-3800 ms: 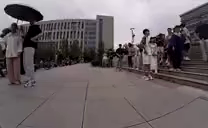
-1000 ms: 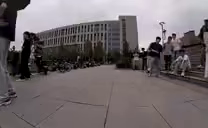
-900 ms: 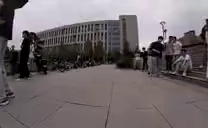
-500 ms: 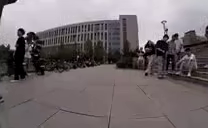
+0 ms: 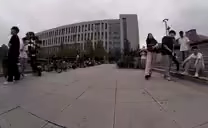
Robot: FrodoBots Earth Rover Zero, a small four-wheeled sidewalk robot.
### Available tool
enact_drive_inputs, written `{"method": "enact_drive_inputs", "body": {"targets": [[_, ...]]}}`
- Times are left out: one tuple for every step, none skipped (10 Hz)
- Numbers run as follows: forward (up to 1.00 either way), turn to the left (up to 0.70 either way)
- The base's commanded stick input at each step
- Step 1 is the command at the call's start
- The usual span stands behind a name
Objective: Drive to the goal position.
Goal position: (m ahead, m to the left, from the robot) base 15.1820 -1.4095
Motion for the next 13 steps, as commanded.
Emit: {"method": "enact_drive_inputs", "body": {"targets": [[0.7,0.03],[0.7,-0.02],[0.7,-0.08],[0.7,-0.14],[0.7,-0.14],[0.7,-0.14],[0.7,-0.14],[0.7,-0.14],[0.7,-0.14],[0.7,-0.14],[0.7,-0.14],[0.7,-0.14],[0.7,-0.14]]}}
